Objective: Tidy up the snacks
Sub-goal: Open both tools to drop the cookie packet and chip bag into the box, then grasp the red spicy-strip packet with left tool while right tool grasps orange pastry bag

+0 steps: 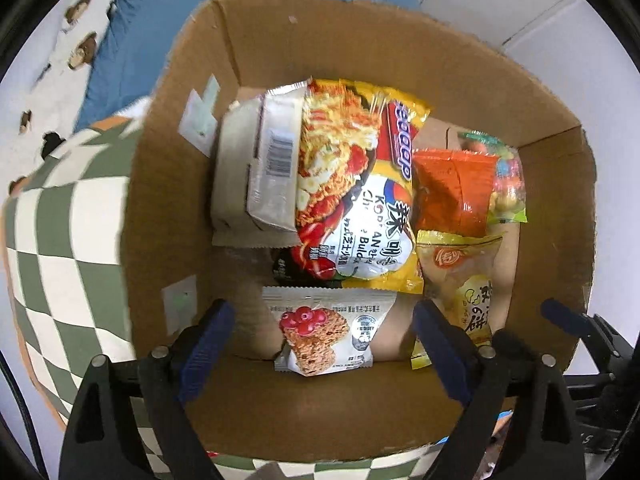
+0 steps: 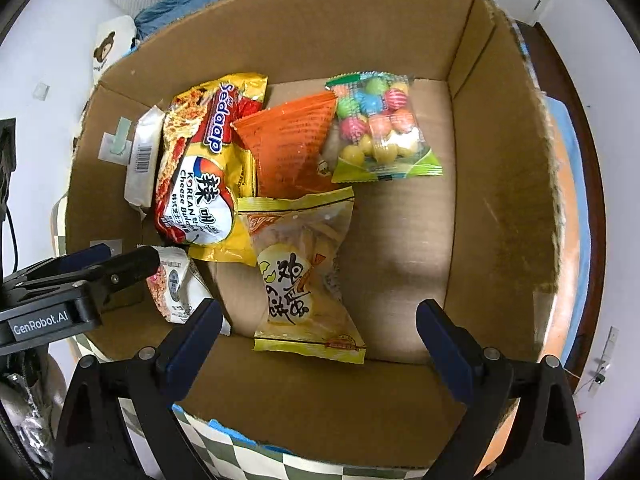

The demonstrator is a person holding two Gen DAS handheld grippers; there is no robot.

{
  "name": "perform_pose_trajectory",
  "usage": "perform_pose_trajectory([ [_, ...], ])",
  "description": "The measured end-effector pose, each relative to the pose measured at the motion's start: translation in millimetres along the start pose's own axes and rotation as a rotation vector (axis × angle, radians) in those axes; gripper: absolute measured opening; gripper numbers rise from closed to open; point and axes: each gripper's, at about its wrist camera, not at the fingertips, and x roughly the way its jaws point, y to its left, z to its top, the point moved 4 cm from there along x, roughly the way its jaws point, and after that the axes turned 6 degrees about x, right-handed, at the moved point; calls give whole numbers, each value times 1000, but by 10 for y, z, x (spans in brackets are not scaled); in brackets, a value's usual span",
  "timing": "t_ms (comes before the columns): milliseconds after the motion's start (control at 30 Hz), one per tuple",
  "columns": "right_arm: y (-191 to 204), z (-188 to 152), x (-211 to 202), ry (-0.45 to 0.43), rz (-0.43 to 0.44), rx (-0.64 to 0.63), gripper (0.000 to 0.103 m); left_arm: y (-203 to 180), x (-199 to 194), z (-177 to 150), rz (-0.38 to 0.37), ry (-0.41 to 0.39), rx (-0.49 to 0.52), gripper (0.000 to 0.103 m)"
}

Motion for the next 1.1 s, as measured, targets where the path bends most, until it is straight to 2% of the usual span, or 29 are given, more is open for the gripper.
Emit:
perform_pose_trajectory([
  [233,-67,-226,-348,-162,-20,3,99,-84,-409,-328,68,-192,46,92],
  [467,-88,-645,-694,-319,-19,-11,99,-219,-738,-691,134,-350,74,92],
  [900,-97,-1362,-1504,-581,-27,-41,99,-496,-1380,-1260,184,-574,111,92],
  [1100,-93,-1631,-1705,-609,29,-32,99,-487,-1581,-1558,179,-626,101,92],
])
